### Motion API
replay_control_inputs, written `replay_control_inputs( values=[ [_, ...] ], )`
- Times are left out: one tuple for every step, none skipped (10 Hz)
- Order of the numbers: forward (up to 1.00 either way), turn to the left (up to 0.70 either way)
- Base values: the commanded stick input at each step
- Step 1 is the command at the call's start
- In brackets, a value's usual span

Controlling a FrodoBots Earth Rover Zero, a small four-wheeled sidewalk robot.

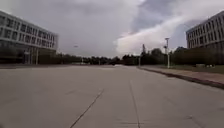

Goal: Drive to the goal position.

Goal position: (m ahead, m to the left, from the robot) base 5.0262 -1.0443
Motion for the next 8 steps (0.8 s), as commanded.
replay_control_inputs(
  values=[
    [1.00,0.00],
    [1.00,0.00],
    [1.00,0.00],
    [1.00,0.00],
    [1.00,0.00],
    [1.00,0.00],
    [1.00,0.00],
    [1.00,0.00]
  ],
)
